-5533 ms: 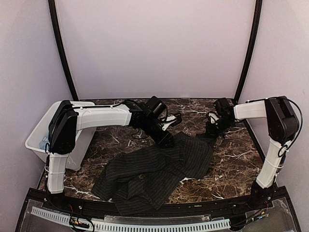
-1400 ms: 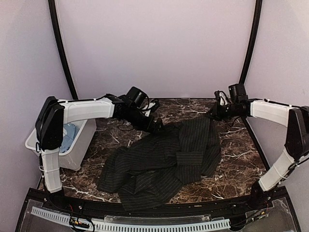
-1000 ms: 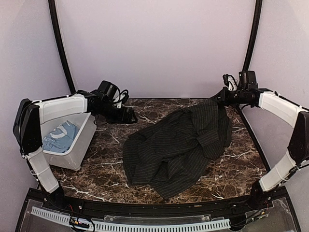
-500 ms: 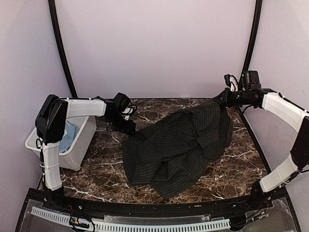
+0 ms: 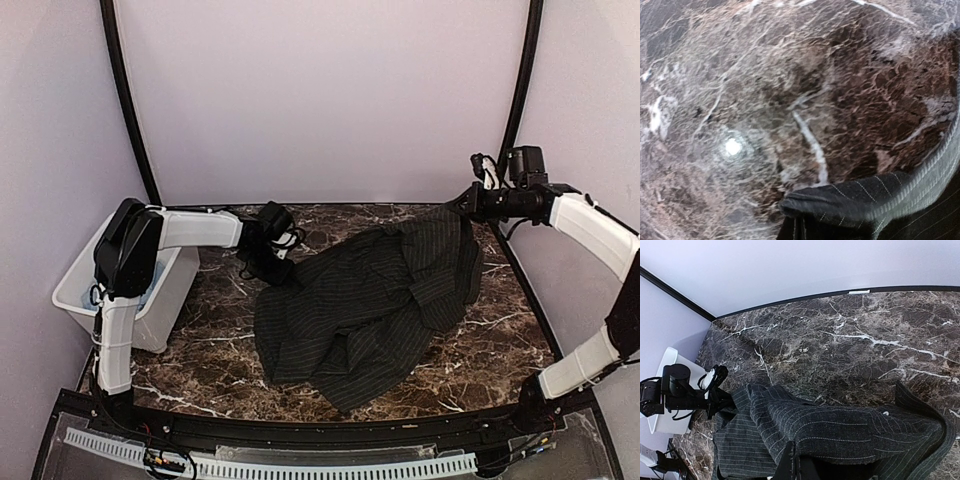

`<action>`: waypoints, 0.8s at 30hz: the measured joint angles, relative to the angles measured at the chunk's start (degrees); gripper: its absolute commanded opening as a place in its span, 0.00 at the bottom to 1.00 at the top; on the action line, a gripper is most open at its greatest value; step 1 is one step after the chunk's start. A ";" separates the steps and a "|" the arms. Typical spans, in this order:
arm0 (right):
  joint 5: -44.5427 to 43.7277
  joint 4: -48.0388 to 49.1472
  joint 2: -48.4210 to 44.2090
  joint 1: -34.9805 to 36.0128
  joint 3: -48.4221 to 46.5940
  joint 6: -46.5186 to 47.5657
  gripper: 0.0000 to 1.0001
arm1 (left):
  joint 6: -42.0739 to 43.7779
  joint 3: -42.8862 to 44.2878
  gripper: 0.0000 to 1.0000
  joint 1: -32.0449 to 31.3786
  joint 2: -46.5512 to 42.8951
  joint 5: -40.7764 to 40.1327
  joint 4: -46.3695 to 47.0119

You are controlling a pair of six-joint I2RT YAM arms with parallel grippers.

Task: Fold and stack the mixed laundry pile
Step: Pick up the crumpled shirt from the center of the board, then flatten out the crumpled shirt at the center of the board.

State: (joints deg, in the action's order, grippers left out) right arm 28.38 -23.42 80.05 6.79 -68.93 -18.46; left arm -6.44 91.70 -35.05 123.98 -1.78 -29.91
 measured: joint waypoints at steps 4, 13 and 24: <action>-0.13 -0.50 -1.53 -0.59 0.00 0.24 0.00 | 0.02 -0.07 0.00 0.02 -0.96 -2.54 -0.85; -1.03 -1.11 -4.39 -1.60 -2.80 -0.04 0.00 | 2.75 -0.66 0.00 0.02 -19.52 -10.32 0.98; -0.50 -1.77 -8.48 -1.60 -14.78 -1.05 0.00 | 11.23 2.27 0.00 -3.15 -33.00 -19.02 4.70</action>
State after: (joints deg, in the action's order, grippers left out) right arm 27.88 -25.19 71.57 5.19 -83.70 -19.51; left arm 4.80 93.97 -38.20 90.98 -20.80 -25.21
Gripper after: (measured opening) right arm 0.004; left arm 0.006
